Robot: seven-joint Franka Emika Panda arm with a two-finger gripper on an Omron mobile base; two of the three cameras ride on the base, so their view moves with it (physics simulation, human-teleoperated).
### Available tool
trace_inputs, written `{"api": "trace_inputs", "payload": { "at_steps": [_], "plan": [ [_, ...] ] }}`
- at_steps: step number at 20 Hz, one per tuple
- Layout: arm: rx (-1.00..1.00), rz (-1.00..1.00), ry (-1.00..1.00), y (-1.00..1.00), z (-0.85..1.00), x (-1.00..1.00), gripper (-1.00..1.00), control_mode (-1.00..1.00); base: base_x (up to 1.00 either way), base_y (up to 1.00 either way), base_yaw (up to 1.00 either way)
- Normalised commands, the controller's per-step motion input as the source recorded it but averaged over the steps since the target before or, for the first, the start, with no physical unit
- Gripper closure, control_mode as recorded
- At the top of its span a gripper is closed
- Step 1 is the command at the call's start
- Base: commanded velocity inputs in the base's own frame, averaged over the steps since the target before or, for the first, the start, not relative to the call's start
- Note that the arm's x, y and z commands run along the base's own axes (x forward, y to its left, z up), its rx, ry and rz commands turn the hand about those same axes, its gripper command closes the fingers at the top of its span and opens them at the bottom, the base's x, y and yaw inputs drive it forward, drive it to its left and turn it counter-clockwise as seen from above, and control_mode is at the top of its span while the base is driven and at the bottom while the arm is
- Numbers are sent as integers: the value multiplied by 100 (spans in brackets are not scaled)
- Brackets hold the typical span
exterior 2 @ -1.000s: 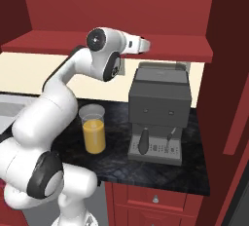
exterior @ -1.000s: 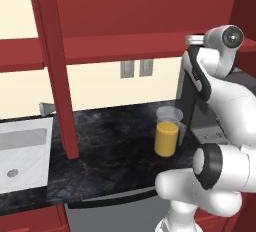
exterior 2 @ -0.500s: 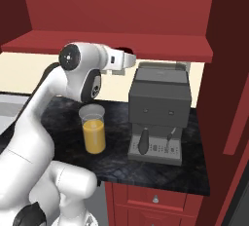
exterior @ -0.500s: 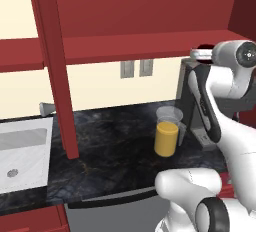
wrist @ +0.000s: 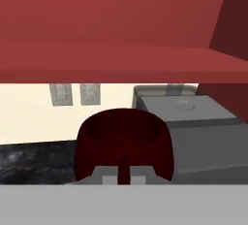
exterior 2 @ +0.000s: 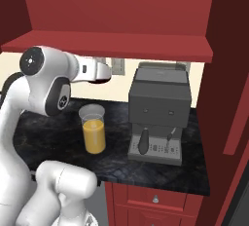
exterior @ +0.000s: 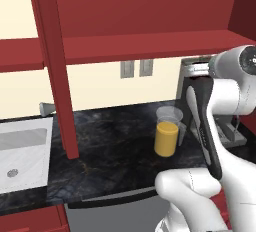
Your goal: There is a tray on the dining counter. Grab the cup, mug, and pitcher and place them on the tray. The pitcher may be placed next to the tray if it cannot fit the tray.
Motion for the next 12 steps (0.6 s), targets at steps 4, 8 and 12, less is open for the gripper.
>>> {"api": "trace_inputs", "payload": {
  "at_steps": [4, 8, 12],
  "plan": [
    [0, 20, 13, 44, -11, -20, 100, -100, 0, 0, 0],
    [0, 17, 1, 22, -29, -22, 100, -100, 0, 0, 0],
    [0, 3, 0, 13, -23, -5, 100, -100, 0, 0, 0]
  ]
}}
